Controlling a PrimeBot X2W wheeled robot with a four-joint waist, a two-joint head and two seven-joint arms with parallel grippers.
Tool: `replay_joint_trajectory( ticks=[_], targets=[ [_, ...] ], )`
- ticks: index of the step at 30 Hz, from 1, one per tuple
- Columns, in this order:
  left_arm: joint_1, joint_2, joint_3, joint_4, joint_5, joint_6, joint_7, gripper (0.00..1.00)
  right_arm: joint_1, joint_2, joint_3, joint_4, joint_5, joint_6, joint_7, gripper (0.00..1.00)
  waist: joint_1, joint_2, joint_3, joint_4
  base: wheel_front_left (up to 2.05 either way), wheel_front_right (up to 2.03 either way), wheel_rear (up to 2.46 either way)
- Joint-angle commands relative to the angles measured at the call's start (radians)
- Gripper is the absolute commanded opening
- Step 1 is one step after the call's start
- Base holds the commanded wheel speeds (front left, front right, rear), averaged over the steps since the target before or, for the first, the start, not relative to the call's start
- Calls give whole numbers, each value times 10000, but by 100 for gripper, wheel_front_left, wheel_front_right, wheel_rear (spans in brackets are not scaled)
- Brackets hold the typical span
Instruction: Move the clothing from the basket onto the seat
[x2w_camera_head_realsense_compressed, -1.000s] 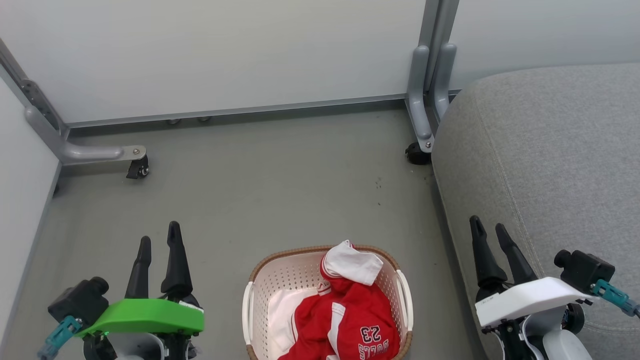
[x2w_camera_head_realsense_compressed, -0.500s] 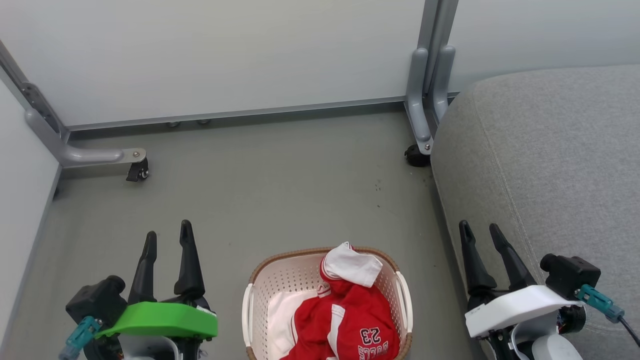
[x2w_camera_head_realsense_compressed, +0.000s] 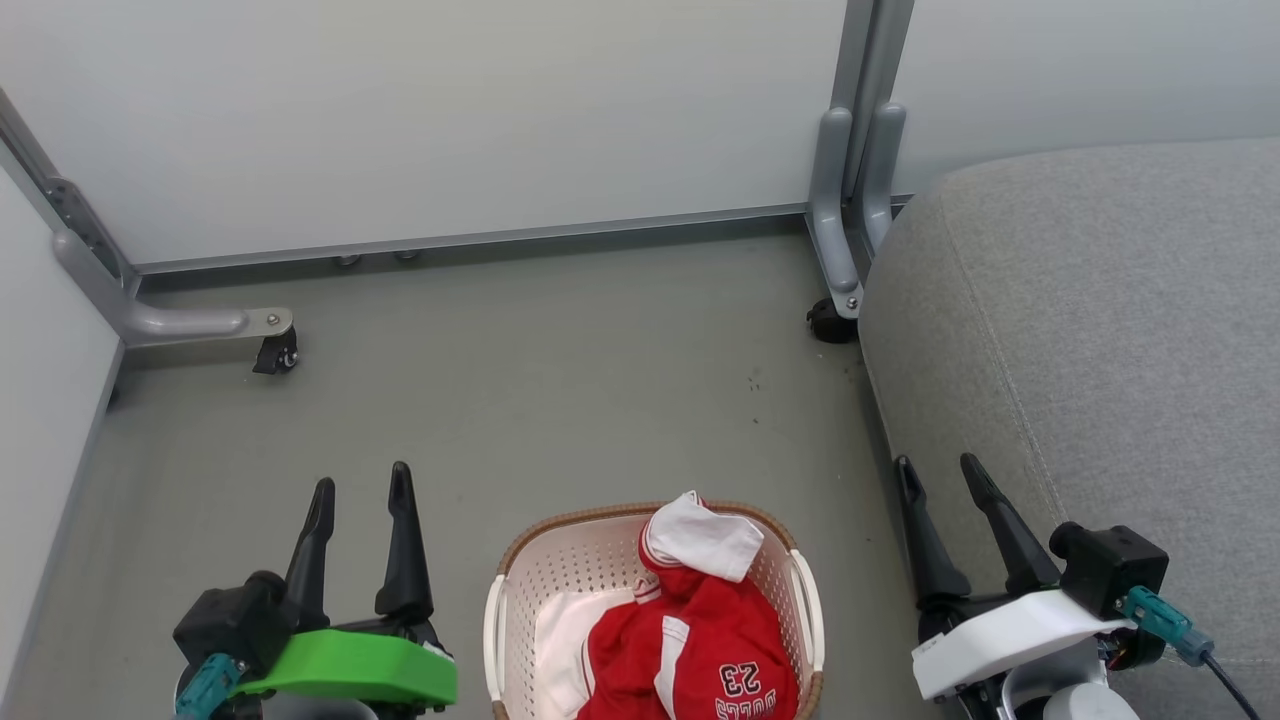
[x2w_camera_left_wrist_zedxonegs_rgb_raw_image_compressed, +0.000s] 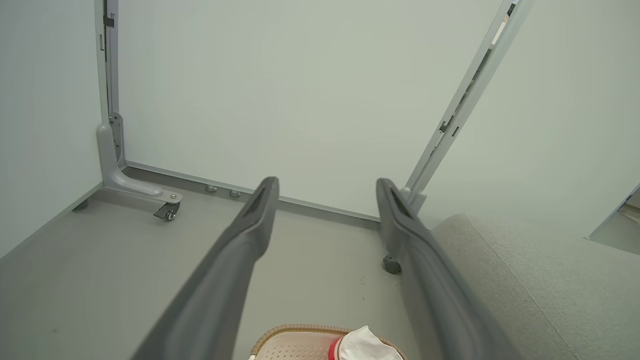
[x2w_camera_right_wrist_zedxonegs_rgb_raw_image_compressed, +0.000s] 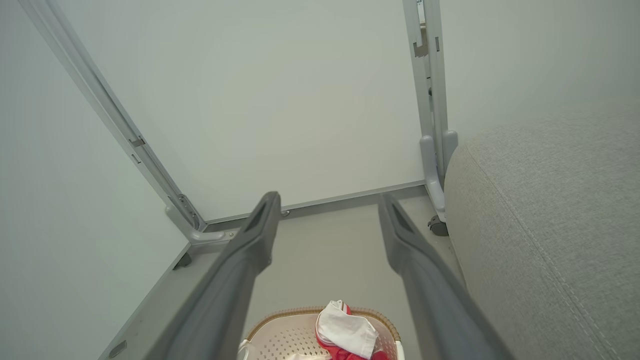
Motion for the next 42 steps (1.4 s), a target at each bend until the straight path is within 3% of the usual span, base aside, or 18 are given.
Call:
replay_joint_trajectory(
  ticks=[1, 17, 28, 42],
  targets=[
    [81, 65, -18, 1, 179, 26, -86, 100, 43, -57, 43, -91, -244, 2, -92, 100, 0, 0, -31, -16, 0, 0, 0],
    [338, 70, -146, 361, 1243, -229, -399, 100, 233, -59, 329, -115, -1407, 3, -417, 100, 0, 0, -177, -143, 0, 0, 0],
    [453, 75, -247, 571, 1919, -83, -613, 100, 326, -64, 422, -112, -2127, 4, -619, 100, 0, 0, -209, -94, 0, 0, 0],
    [428, 77, -276, 806, 2076, -163, -697, 100, 377, -66, 295, -39, -2194, 4, -713, 100, 0, 0, -196, -20, 0, 0, 0]
  ],
)
